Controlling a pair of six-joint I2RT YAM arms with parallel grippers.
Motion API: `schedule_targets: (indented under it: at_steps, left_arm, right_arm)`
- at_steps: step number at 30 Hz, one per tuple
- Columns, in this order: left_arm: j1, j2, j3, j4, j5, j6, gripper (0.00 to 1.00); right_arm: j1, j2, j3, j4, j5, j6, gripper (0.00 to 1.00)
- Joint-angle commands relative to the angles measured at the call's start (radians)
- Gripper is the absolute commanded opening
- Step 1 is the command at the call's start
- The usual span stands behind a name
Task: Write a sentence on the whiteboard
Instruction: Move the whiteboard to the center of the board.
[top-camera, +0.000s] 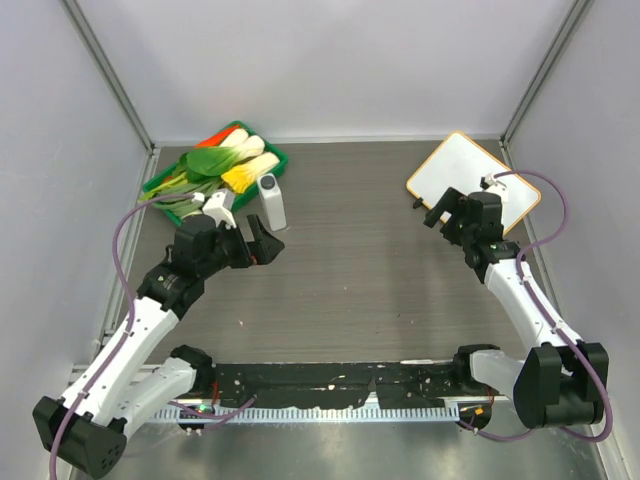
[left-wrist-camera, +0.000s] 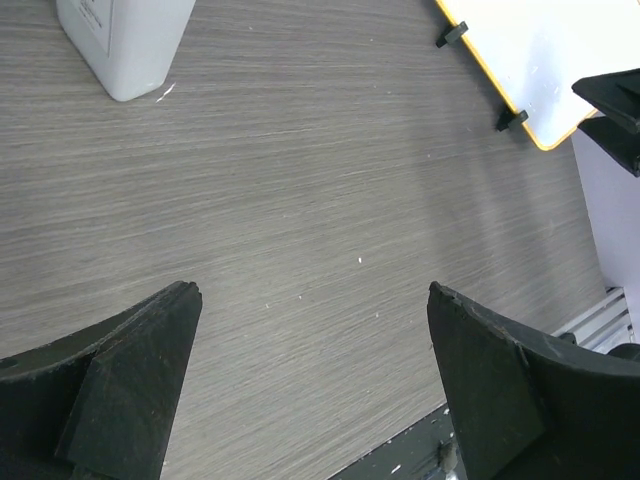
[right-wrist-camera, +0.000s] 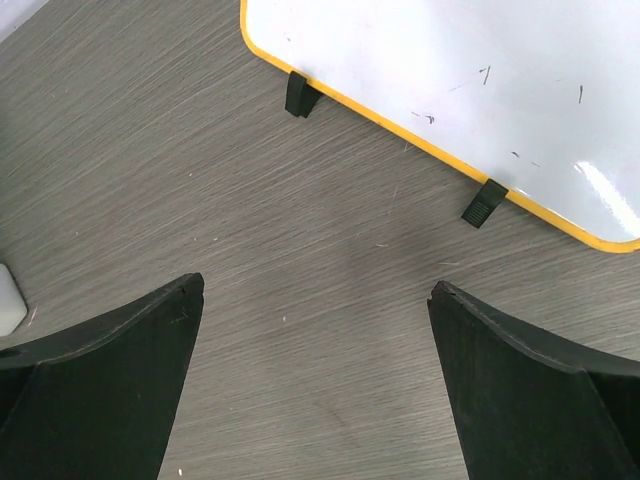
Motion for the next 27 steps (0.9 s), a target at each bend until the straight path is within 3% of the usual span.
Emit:
schedule_targets:
  at_steps: [1,14,27]
  left_arm:
    - [0.004,-0.002,0.012,0.079,0.077,0.082,1.00]
    - [0.003,0.135,0.029,0.176,0.236,0.079,1.00]
    - [0.003,0.130,0.008,0.196,0.272,0.061,1.00]
  right_arm:
    - [-0.004,0.026,0.015,0.027,0.008,0.018,0.99]
    - [-0.004,0.117,0.073,-0.059,0.346,0.114,0.99]
    - [-0.006,0.408,0.151,-0.064,0.333,0.193,0.67]
